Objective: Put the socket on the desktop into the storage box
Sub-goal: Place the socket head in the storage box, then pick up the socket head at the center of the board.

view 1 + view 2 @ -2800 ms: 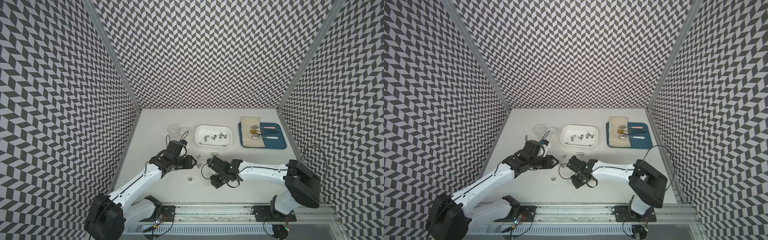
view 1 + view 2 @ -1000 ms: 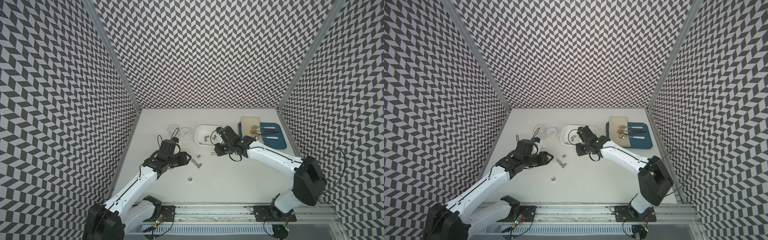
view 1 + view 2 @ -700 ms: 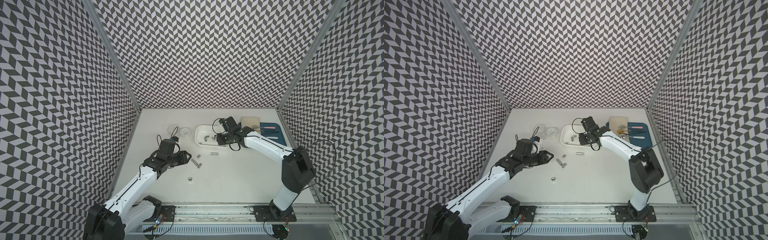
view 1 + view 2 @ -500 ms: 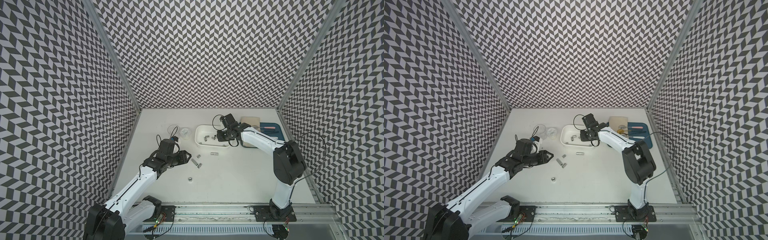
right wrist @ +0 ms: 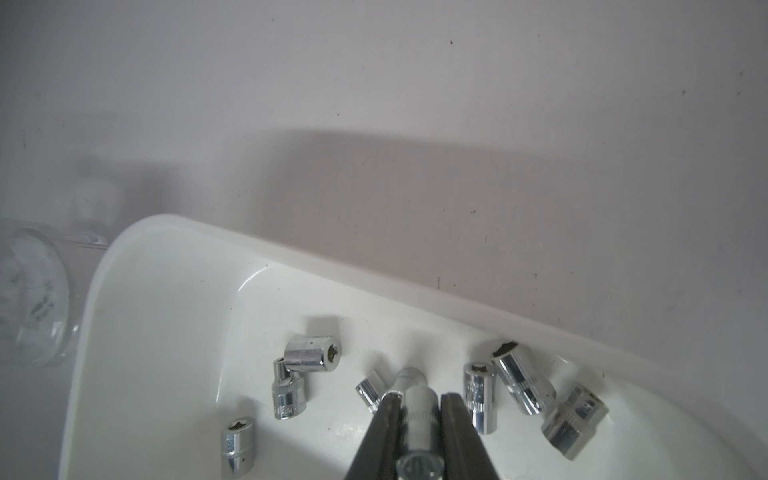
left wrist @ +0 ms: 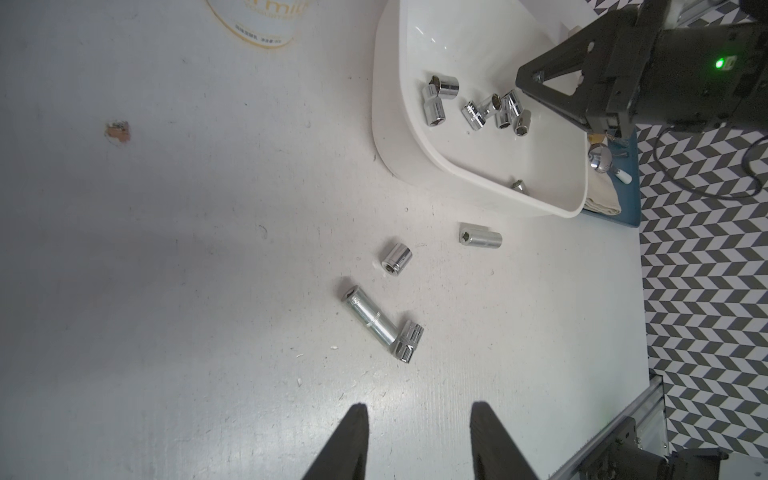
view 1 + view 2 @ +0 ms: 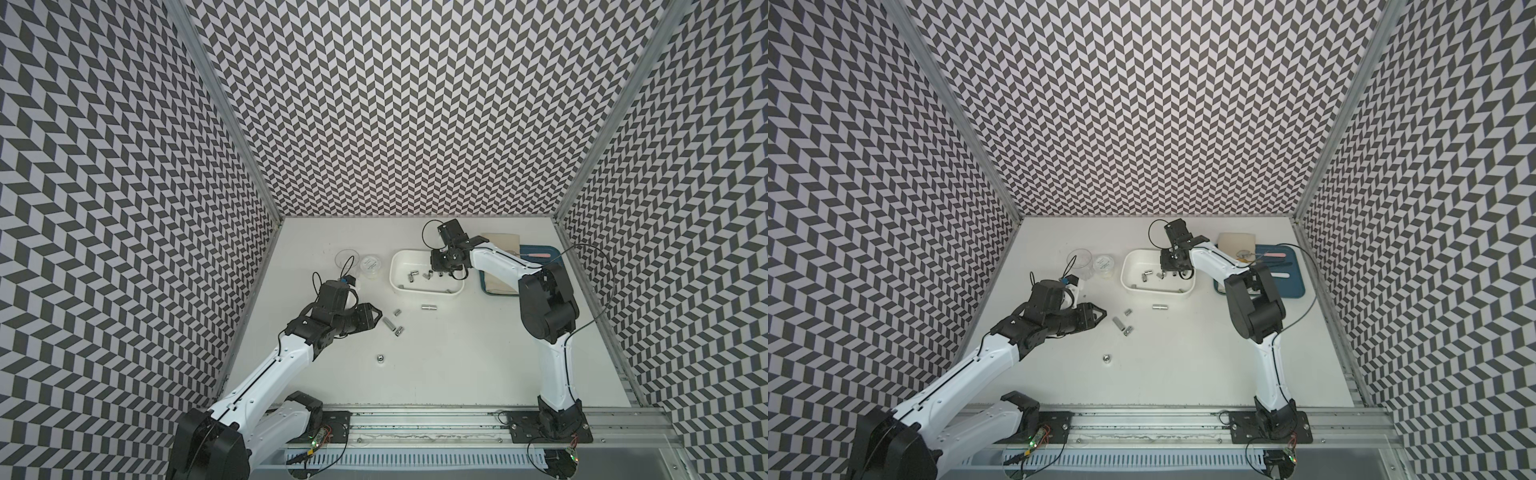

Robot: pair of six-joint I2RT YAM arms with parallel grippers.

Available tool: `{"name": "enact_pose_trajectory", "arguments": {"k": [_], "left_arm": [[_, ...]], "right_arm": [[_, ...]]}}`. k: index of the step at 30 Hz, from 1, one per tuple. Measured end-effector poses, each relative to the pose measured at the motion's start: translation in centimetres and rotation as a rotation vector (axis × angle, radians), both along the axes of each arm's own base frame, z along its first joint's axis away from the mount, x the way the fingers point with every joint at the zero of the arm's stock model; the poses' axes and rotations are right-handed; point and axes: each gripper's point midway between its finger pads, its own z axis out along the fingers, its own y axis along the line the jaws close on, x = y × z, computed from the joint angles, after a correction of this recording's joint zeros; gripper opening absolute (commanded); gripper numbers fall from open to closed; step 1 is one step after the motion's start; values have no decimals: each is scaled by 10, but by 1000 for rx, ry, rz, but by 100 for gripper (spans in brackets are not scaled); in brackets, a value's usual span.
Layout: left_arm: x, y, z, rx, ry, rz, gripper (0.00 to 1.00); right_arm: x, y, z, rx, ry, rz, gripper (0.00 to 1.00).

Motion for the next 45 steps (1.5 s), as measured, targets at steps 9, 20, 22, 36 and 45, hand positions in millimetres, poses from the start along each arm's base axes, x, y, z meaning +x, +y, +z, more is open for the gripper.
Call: {"name": "enact_pose_trajectory", "arguments": {"k": [9,20,22,36,45], "left_arm": [[-1,0,-1,-1,1,2,44],[-3,2,-6,1,14,6,43],[-3,2,-5,1,13,7,44],[-2,3,-6,-1,21,20,44],[-4,5,-7,6,28,32,44]], "right_arm": [[4,-1,-11,2,20,-19,32],[-3,-2,-9,15,24,-13,32],[-6,-3,-5,19,19,-12,32],[-37,-2,41,43,-58,34,34],[-94,15,76,62,-119,149,35]]}}
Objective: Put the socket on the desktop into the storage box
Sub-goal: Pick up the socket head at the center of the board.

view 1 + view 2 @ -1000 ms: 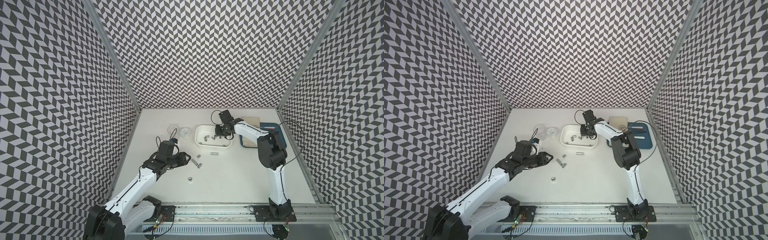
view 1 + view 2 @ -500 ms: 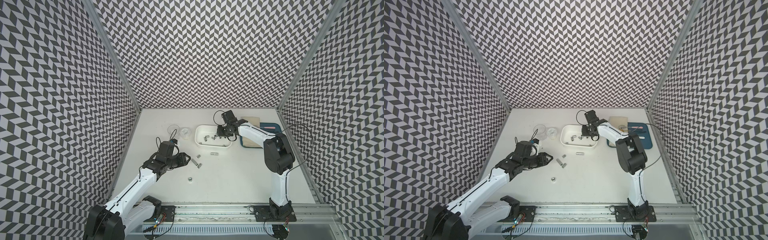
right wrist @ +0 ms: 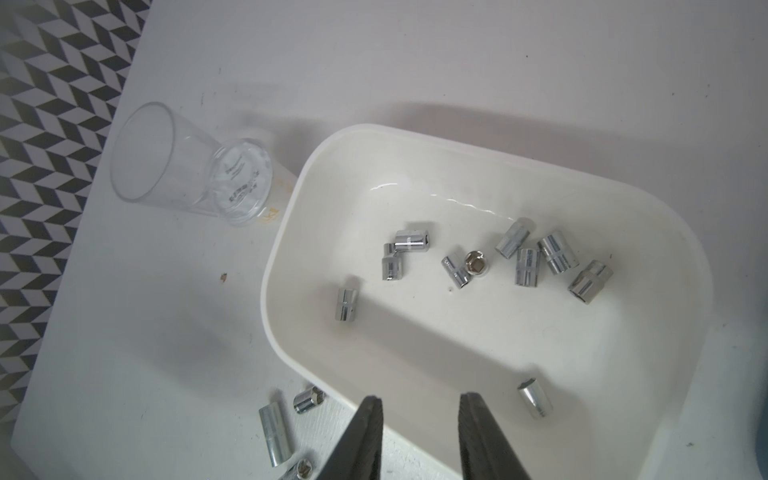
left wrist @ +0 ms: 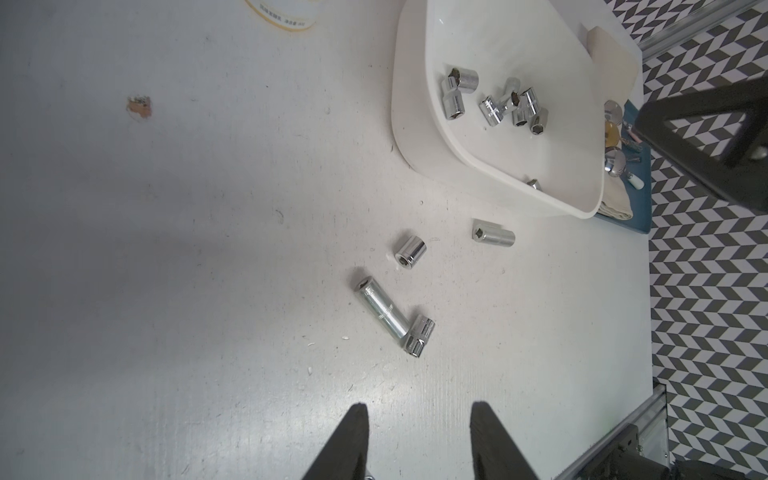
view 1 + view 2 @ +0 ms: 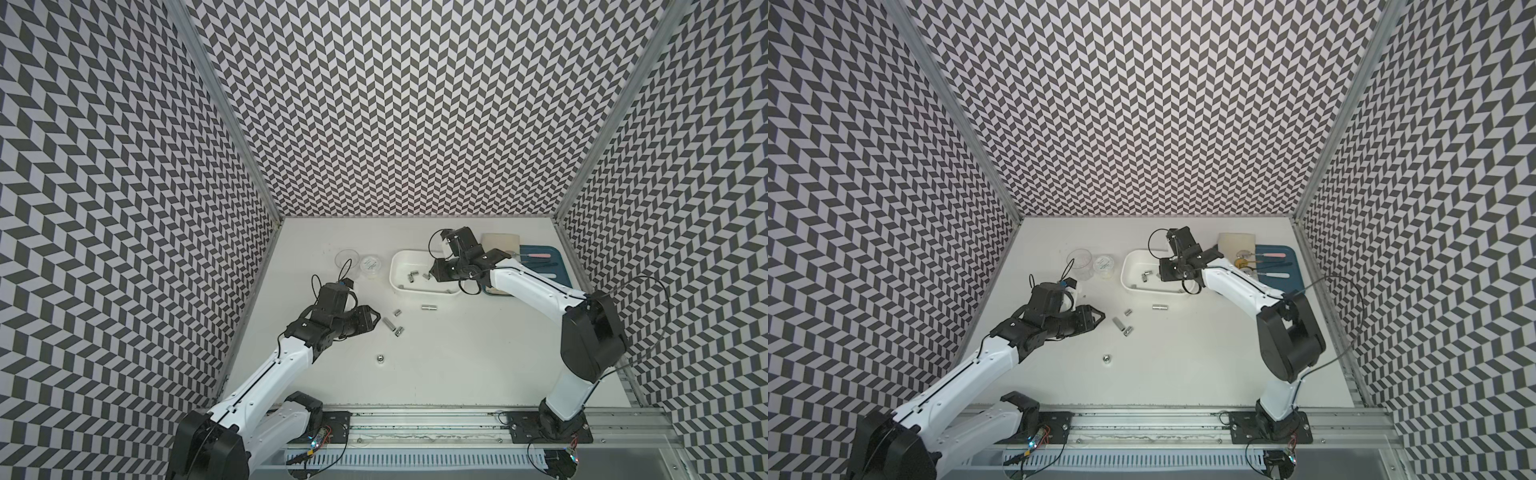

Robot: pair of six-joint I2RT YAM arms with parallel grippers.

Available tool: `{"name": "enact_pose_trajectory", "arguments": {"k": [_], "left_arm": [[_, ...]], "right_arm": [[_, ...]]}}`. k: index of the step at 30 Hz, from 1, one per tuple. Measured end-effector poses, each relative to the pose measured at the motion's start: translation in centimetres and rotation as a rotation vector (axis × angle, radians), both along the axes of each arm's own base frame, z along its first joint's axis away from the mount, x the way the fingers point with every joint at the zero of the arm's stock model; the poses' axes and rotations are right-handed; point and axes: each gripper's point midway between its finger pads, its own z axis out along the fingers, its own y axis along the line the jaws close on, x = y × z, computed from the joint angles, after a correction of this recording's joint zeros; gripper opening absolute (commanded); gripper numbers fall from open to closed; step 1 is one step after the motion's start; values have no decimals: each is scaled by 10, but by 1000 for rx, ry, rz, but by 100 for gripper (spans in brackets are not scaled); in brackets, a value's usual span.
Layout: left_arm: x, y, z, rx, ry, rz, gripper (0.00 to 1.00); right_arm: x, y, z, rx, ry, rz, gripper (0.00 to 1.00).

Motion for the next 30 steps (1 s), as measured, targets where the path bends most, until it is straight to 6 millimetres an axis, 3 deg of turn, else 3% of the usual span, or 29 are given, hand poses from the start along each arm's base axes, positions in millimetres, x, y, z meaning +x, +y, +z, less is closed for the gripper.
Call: {"name": "enact_pose_trajectory", "arguments": {"k": [10,18,24,30], "left_arm": [[-20,-13,-7,41,37,-30,44],[-33,-15,-18,91,81,-25,44],[-42,-16,-23,120,109,-14,48],[-57,-26,-39,151,156,-39,51]], "right_arm": [[-97,4,-4,36,6,180,38],[-158,-1,3,113,-21,291,39],[-196,-3,-6,139,-11,359,40],[-214,-5,-9,151,-8,387,40]]}}
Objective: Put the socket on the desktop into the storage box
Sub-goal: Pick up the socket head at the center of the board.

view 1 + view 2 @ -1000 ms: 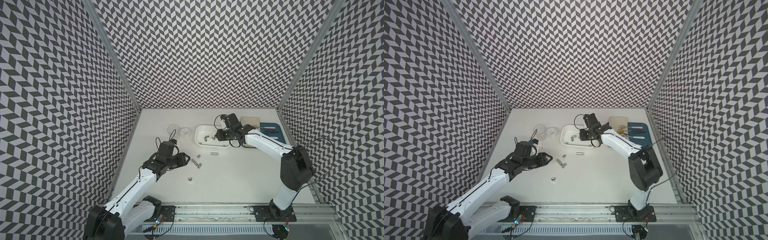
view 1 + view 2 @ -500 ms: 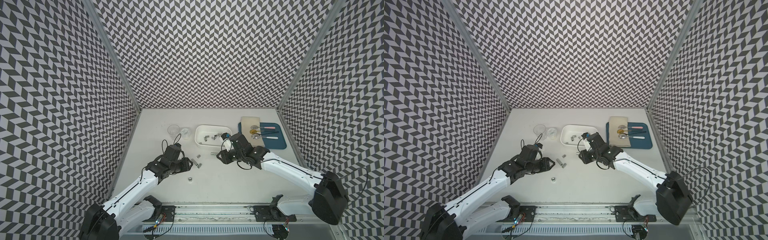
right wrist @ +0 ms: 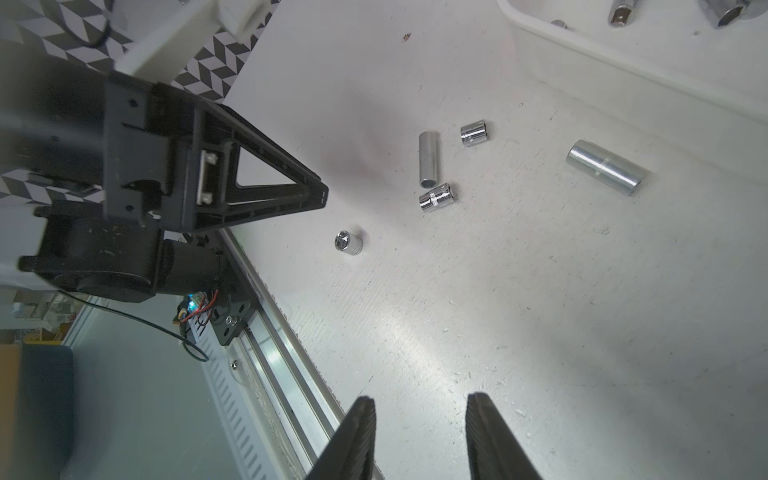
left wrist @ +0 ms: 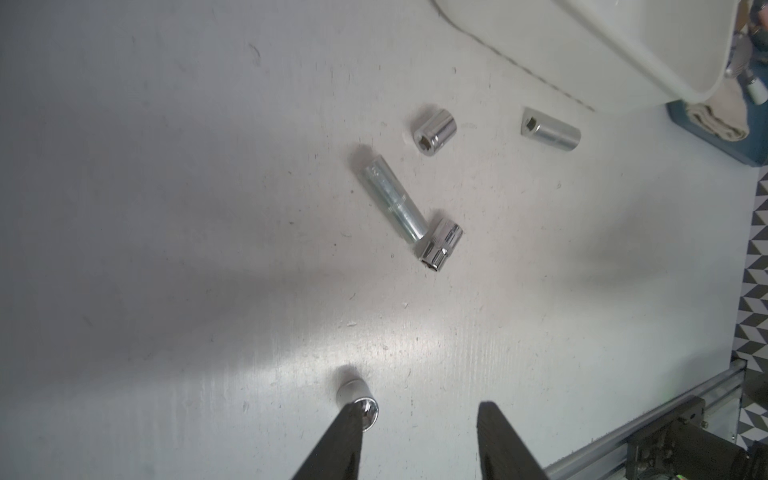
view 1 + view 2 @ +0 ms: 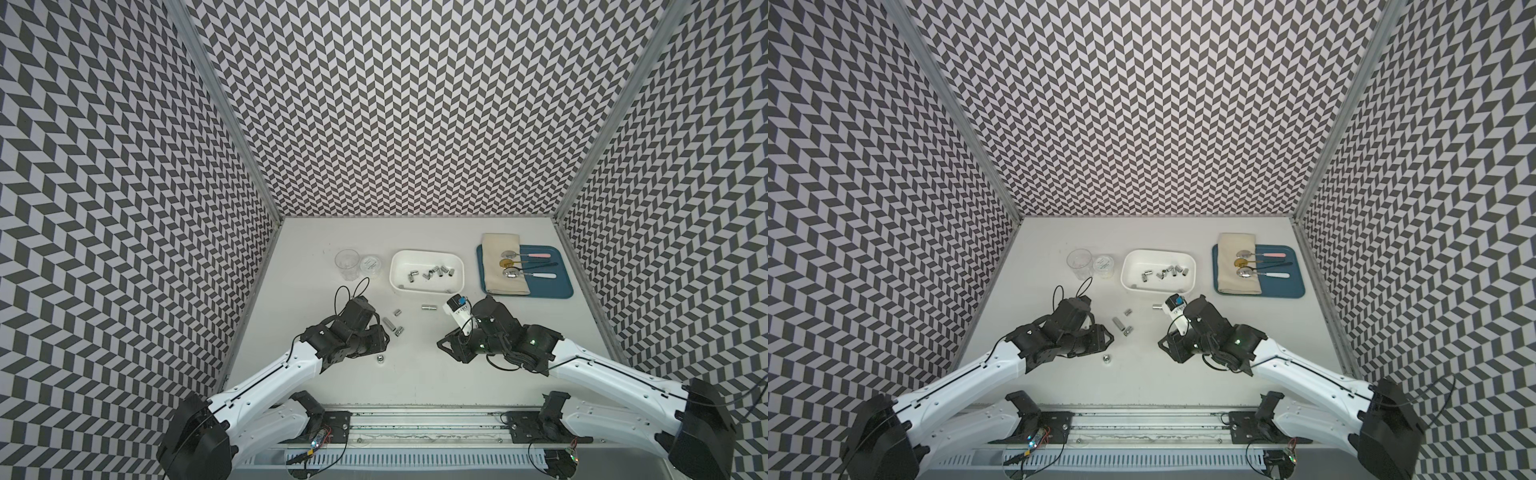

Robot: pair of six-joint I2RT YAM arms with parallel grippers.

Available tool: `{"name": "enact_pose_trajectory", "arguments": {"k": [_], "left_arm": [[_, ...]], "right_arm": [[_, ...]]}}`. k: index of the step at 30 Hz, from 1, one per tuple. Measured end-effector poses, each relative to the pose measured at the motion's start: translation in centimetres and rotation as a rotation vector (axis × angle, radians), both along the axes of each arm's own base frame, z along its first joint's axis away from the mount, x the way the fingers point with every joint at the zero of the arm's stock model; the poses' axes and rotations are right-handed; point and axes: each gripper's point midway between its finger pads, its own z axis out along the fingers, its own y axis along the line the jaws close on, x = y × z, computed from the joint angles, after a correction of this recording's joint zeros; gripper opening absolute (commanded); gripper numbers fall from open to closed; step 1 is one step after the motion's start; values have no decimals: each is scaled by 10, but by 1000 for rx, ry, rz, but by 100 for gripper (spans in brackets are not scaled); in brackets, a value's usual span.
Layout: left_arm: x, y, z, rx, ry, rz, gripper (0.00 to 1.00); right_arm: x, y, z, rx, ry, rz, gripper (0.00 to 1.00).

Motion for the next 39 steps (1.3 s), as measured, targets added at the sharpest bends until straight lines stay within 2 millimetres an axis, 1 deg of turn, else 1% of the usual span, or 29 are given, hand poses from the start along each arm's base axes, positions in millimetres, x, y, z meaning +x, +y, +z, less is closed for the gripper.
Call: {"name": "enact_pose_trajectory", "arguments": {"k": [3,7,12,19,25,30,32,33,35,37,39], "left_arm": [[-7,-3,-12,32,32,-12,51],[-13,-5,-22,70,56,-16,51],[-16,-2,-31,124,64,-5,51],[-21,1,-51,209,100,-11,48],[-22,6,-62,255,120,-11,41],[-21,6,-65,268,124,-11,35],[-21,6,-66,270,121,-13,30],[-21,5,-66,271,119,-17,29],[-20,4,-66,273,115,-21,20],[-19,3,-66,270,110,-23,16],[-18,2,-66,267,109,-21,15]], "right_arm": [[-3,-1,-1,4,1,0,40],[-3,-1,0,5,1,-2,40],[-3,-2,1,9,-2,-3,40],[-1,0,5,24,-12,-9,40],[0,0,4,25,-16,-12,40],[0,-1,1,18,-13,-14,40],[0,-2,1,18,-13,-15,40],[0,-1,1,18,-13,-15,40],[0,-2,1,18,-14,-16,40],[0,-2,1,17,-14,-17,40],[0,-2,1,17,-14,-17,40]]}}
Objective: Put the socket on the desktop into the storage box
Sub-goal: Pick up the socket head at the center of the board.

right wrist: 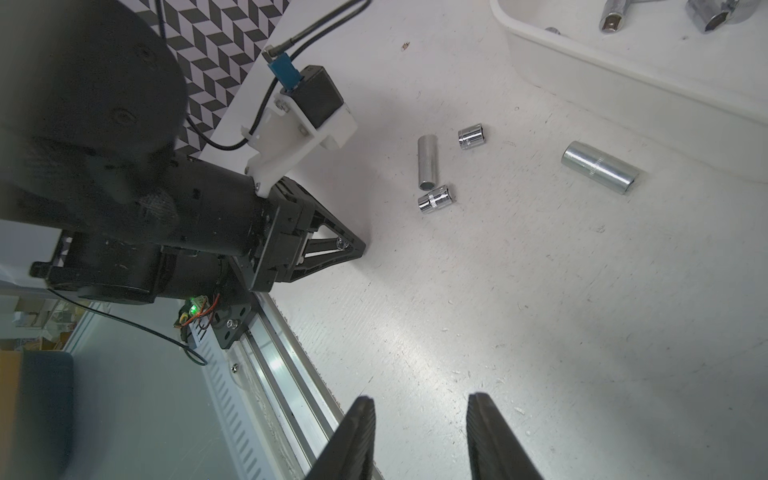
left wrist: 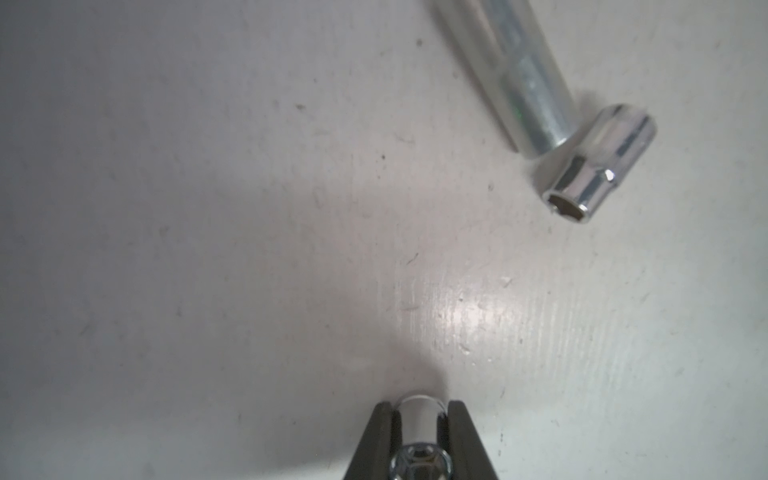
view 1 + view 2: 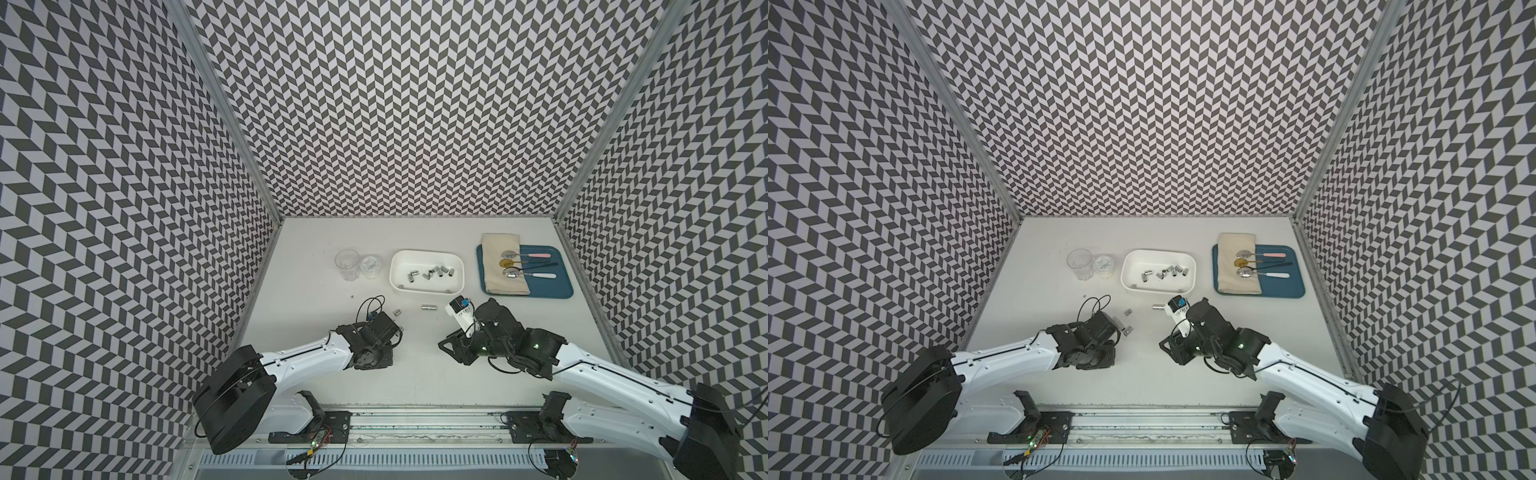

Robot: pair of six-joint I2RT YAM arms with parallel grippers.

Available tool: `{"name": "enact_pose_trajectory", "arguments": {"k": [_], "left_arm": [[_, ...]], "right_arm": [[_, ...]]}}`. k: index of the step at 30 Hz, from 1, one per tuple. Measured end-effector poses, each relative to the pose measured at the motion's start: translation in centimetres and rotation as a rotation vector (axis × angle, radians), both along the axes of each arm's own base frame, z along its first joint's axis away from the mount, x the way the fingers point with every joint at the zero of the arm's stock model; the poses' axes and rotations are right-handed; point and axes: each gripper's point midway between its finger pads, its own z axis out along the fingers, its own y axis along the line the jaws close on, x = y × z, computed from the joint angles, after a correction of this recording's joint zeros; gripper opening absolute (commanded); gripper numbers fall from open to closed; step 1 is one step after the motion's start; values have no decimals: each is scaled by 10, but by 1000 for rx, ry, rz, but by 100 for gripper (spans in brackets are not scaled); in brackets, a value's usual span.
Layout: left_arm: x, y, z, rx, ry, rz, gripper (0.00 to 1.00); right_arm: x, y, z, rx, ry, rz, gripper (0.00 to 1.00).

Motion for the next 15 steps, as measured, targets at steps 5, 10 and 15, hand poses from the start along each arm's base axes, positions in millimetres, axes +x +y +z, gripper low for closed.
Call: {"name": "enact_pose_trajectory", "arguments": {"k": [5,10,15], "left_arm": [[1,-1,0,-1,-4,0,10],[3,-3,2,-3,-10,-6,10],[18,-19,17,-28,-42,-26,10]], "right_arm": [[0,0,0,-1,1,-1,40],[1,-1,-1,-1,3,-11,40],[5,-3,-1,-5,5,-49,40]]}}
